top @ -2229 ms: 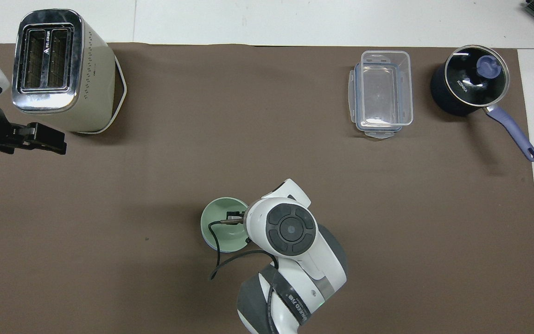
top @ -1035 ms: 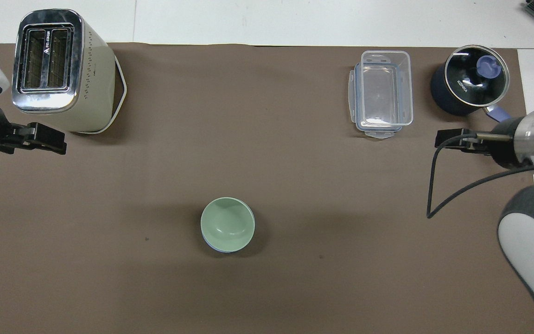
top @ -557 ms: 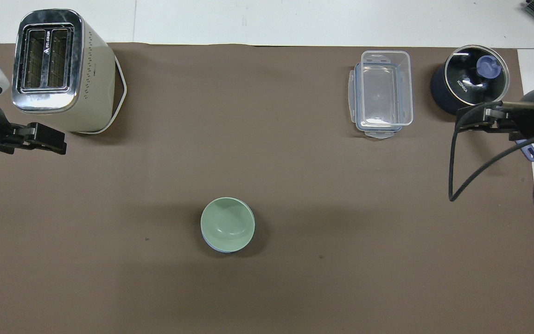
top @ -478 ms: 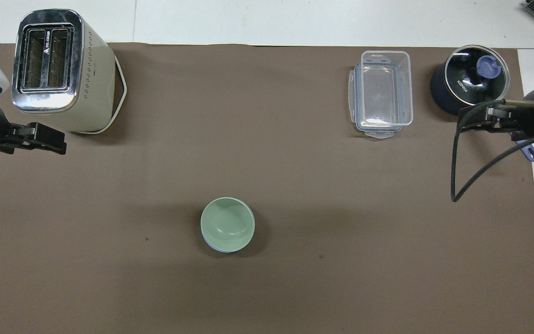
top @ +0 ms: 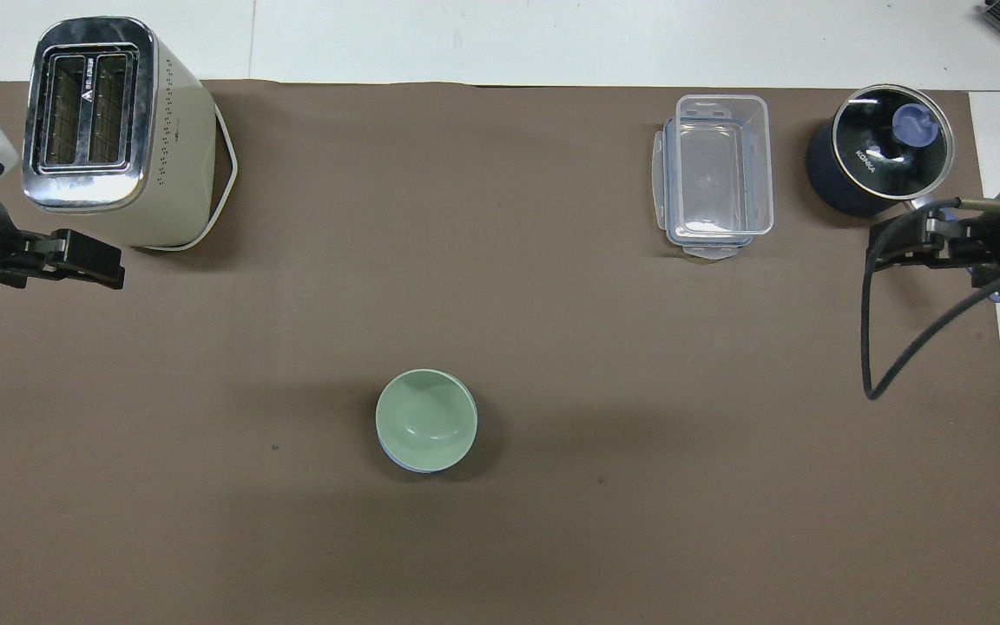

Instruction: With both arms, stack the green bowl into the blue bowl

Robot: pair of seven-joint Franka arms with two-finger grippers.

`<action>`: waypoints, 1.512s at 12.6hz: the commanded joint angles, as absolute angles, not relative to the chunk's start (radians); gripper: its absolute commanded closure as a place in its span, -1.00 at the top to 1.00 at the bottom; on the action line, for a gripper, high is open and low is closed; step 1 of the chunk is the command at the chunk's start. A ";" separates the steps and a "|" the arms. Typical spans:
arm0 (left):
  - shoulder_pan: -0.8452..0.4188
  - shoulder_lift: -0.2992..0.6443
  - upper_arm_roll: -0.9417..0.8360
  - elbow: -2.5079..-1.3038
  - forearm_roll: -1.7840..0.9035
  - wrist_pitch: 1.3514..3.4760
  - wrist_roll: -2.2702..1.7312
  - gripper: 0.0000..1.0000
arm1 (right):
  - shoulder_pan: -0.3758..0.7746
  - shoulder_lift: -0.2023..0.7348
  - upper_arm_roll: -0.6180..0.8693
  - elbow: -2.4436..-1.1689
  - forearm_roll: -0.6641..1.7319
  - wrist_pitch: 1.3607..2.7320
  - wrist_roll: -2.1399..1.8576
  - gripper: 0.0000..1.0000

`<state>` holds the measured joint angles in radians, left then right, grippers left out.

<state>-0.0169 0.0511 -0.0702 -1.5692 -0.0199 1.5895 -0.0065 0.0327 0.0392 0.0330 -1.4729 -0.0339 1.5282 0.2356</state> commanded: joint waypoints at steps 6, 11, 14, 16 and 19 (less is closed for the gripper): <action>-0.005 0.054 -0.080 -1.557 -0.002 1.568 -0.005 1.00 | 0.012 -0.028 0.043 -1.575 -0.018 1.546 0.195 1.00; -0.005 0.054 -0.080 -1.557 -0.002 1.568 -0.005 1.00 | 0.012 -0.028 0.043 -1.583 -0.014 1.581 0.198 1.00; -0.005 0.054 -0.080 -1.557 -0.002 1.568 -0.005 1.00 | 0.012 -0.018 0.041 -1.588 0.003 1.610 0.198 1.00; -0.005 0.054 -0.080 -1.557 -0.002 1.568 -0.005 1.00 | 0.011 -0.014 0.041 -1.589 0.003 1.615 0.198 1.00; -0.005 0.054 -0.080 -1.557 -0.002 1.568 -0.005 1.00 | 0.009 -0.008 0.041 -1.583 0.003 1.617 0.198 1.00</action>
<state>-0.0169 0.0511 -0.0702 -1.5692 -0.0199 1.5895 -0.0065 0.0317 -0.0009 0.0329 -1.5662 -0.0201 1.5934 0.2291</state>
